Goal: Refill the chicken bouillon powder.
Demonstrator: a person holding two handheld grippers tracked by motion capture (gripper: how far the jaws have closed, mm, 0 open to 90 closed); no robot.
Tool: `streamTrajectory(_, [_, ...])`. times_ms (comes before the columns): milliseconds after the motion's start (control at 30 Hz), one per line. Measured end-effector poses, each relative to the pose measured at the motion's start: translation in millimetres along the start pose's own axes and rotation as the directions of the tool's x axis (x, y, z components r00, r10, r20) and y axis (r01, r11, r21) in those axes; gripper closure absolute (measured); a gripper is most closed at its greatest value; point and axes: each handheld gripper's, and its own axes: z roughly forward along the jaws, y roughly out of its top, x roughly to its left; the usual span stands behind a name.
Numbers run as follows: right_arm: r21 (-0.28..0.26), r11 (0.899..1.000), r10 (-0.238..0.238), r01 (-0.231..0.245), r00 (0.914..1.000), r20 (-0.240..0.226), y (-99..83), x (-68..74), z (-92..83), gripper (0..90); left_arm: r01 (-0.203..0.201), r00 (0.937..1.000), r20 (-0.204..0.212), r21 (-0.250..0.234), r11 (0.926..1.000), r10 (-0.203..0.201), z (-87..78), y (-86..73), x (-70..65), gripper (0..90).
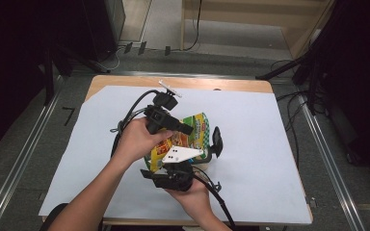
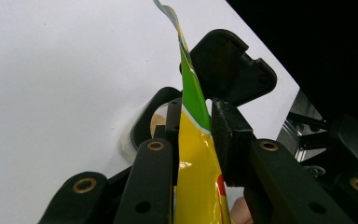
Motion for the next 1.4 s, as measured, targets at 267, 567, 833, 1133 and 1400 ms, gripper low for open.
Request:
streamTrajectory(267, [-0.004, 1.0, 0.007, -0.007, 0.9999, 0.008, 0.7, 0.1, -0.3, 66.0, -0.005, 1.0, 0.001, -0.007, 1.0, 0.005, -0.5, -0.1, -2.4, 77.6])
streamTrajectory(567, [0.0, 1.0, 0.016, -0.016, 0.9999, -0.002, 1.4, -0.9, 2.5, 66.7, 0.0, 1.0, -0.004, -0.014, 0.9999, 0.0, -3.3, -2.6, -1.1, 77.3])
streamTrajectory(833, [0.001, 1.0, 0.011, -0.011, 0.9998, -0.014, 2.5, -0.7, 4.3, 67.5, 0.0, 1.0, -0.01, -0.026, 0.9997, 0.0, -6.9, -4.9, -1.8, 76.9])
streamTrajectory(1133, [0.002, 1.0, 0.029, -0.029, 0.9993, -0.024, 2.5, -1.0, 5.4, 68.5, -0.001, 0.9999, -0.01, -0.025, 0.9997, 0.001, -6.9, -5.3, -2.3, 76.6])
streamTrajectory(1400, [0.012, 0.998, 0.055, -0.055, 0.998, -0.03, 2.3, -1.9, 5.7, 69.2, -0.003, 0.9999, -0.013, -0.019, 0.9998, 0.003, -5.3, -5.1, -2.5, 76.7])
